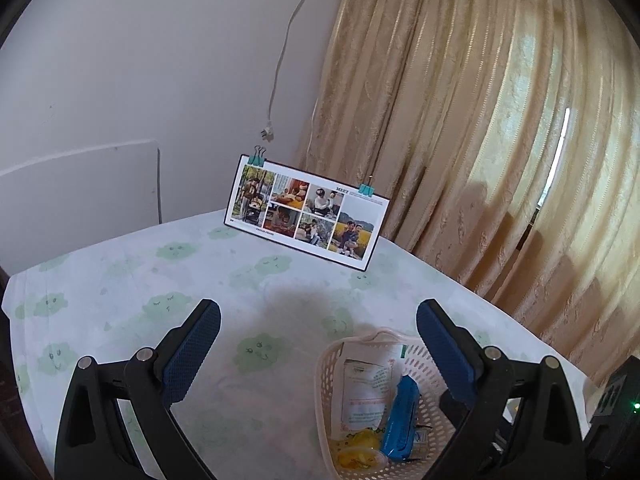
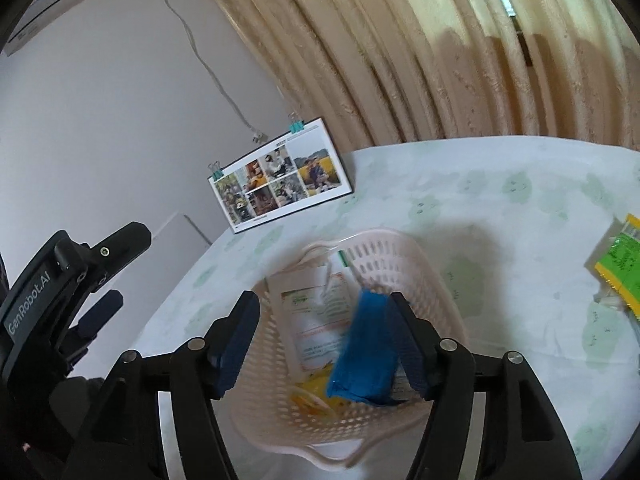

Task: Organize snacks
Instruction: 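Open the right gripper to drop the blue pouch into the basket, then move the right gripper to the pink candy stick and grasp it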

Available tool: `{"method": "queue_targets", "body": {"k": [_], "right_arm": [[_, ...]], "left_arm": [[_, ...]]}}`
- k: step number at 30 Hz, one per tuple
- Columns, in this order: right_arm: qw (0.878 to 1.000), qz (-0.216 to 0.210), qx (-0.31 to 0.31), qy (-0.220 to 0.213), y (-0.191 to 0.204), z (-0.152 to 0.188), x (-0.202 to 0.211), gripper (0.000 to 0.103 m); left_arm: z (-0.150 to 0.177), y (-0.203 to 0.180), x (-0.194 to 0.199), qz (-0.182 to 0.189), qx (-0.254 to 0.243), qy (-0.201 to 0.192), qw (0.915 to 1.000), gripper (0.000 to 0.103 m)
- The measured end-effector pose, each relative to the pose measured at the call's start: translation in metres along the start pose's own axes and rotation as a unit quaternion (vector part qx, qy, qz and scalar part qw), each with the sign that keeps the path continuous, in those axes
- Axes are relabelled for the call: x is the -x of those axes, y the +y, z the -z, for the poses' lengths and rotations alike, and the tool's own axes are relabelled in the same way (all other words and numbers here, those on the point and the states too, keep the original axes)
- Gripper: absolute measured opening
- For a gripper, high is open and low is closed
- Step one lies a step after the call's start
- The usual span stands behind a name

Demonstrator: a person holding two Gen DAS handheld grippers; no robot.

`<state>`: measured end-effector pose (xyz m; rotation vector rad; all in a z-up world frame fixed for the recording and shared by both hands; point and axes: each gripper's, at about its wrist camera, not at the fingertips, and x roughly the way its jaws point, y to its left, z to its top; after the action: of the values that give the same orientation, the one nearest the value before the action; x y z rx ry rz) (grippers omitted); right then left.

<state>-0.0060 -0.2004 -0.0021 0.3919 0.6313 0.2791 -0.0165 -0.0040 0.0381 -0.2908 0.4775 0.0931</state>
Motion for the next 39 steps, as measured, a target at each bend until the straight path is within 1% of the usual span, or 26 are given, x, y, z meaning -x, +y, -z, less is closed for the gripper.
{"method": "queue_targets", "body": {"k": [3, 6, 9, 16, 20, 24, 27, 31, 35, 36, 38, 39], "right_arm": [[1.0, 0.013, -0.002, -0.015, -0.008, 0.0, 0.009, 0.066], [0.999, 0.043, 0.0, -0.03, -0.018, -0.001, 0.018, 0.066], [0.995, 0.087, -0.004, -0.041, -0.036, -0.001, 0.027, 0.066], [0.988, 0.142, -0.042, -0.048, -0.081, -0.001, 0.049, 0.066], [0.98, 0.188, -0.047, -0.049, -0.098, 0.0, 0.066, 0.066], [0.966, 0.253, -0.045, -0.041, -0.117, 0.006, 0.082, 0.066], [0.957, 0.282, -0.063, -0.036, -0.14, 0.009, 0.1, 0.066], [0.945, 0.308, -0.095, -0.046, -0.17, 0.015, 0.127, 0.066], [0.935, 0.33, -0.124, -0.044, -0.196, 0.02, 0.145, 0.065], [0.933, 0.333, -0.132, -0.041, -0.202, 0.022, 0.147, 0.065], [0.933, 0.327, -0.15, -0.028, -0.213, 0.025, 0.147, 0.064], [0.933, 0.323, -0.157, -0.022, -0.218, 0.027, 0.146, 0.06]], "left_arm": [[0.003, -0.007, 0.004, 0.013, -0.014, -0.003, 0.9998, 0.097], [0.006, -0.017, 0.004, 0.027, -0.035, -0.001, 0.999, 0.098], [0.011, -0.027, 0.005, 0.035, -0.057, -0.001, 0.9978, 0.098], [0.019, -0.041, 0.008, 0.051, -0.083, 0.0, 0.9952, 0.098], [0.022, -0.045, 0.009, 0.056, -0.093, 0.0, 0.9941, 0.098], [0.025, -0.049, 0.009, 0.059, -0.1, 0.004, 0.9932, 0.098], [0.028, -0.053, 0.008, 0.06, -0.108, 0.007, 0.9923, 0.098], [0.033, -0.061, 0.008, 0.069, -0.128, 0.014, 0.9893, 0.098], [0.036, -0.064, 0.008, 0.077, -0.135, 0.02, 0.9876, 0.098], [0.036, -0.065, 0.008, 0.078, -0.137, 0.02, 0.9873, 0.099], [0.038, -0.067, 0.009, 0.079, -0.141, 0.019, 0.9866, 0.098], [0.039, -0.068, 0.01, 0.081, -0.144, 0.019, 0.9861, 0.099]]}}
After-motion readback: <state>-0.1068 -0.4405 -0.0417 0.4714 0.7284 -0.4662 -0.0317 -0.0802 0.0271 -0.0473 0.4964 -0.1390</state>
